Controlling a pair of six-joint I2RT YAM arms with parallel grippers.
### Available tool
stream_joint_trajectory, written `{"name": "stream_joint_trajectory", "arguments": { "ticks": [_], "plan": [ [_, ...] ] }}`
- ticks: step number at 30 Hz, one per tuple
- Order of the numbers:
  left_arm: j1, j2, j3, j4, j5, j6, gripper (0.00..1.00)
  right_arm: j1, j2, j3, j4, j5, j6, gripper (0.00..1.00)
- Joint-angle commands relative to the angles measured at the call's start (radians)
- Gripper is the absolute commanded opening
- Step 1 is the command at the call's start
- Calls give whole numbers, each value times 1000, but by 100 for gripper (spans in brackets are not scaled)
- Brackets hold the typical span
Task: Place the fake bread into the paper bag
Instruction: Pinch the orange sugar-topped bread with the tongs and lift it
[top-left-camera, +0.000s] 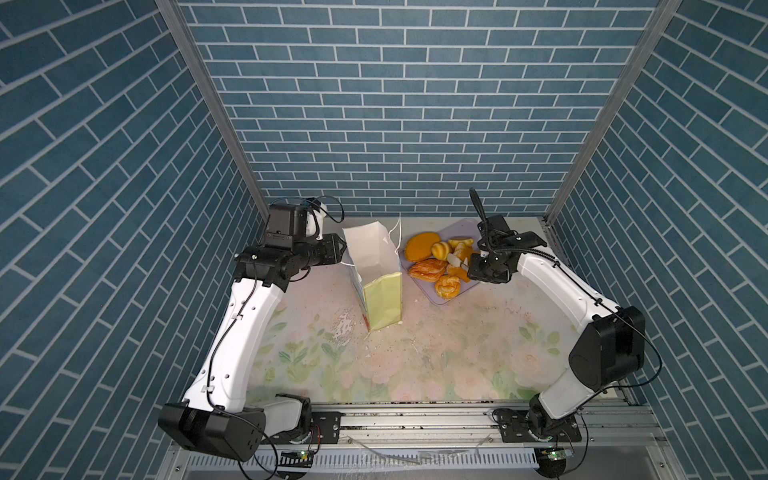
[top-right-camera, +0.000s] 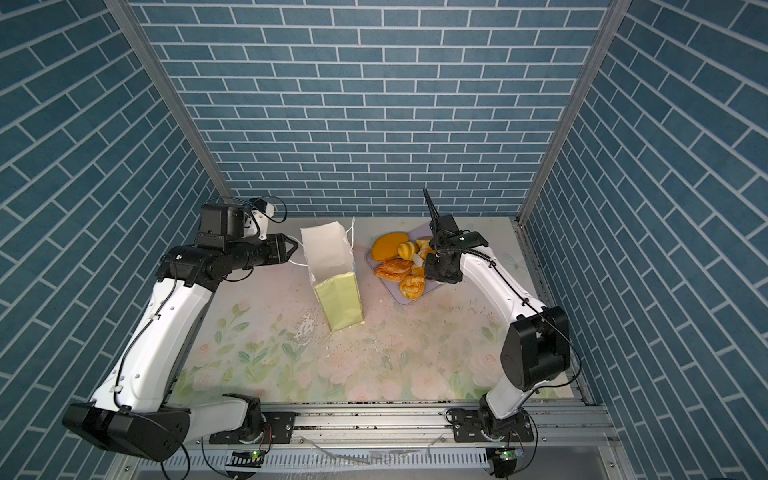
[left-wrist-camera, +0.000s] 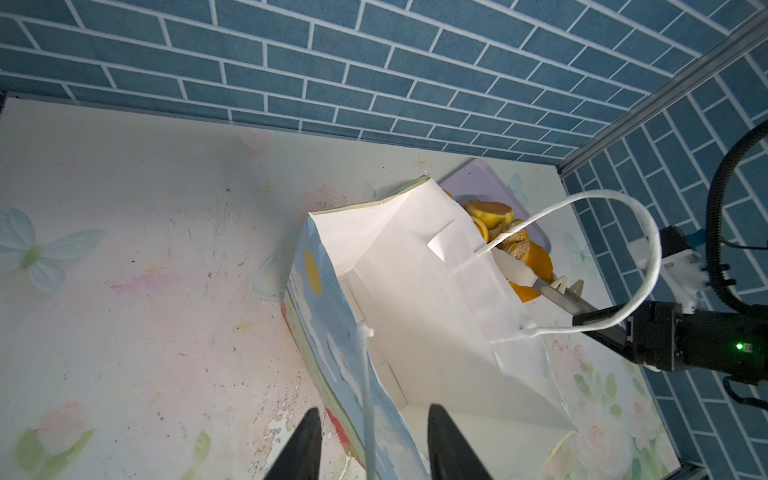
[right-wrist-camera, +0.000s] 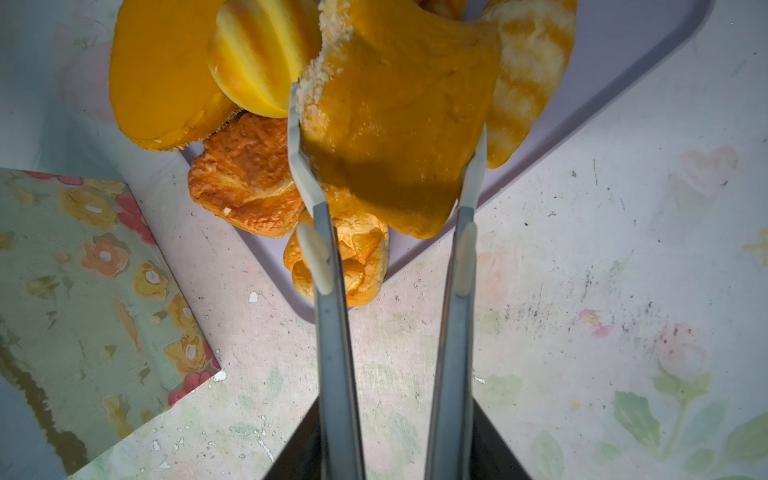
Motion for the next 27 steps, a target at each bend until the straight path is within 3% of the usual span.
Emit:
{"name": "stream_joint_trajectory", "arguments": {
  "ticks": [1, 12, 27],
  "plan": [
    [4, -23, -5, 7, -16, 17, 47, 7, -25, 13, 21, 10, 37, 41],
    [4, -40, 5, -5, -26, 15, 58, 31, -127, -22, 5, 17, 5, 30],
    [4, -73, -29, -7, -22, -17, 60, 66, -210, 27, -70, 61, -65, 28]
  ]
}}
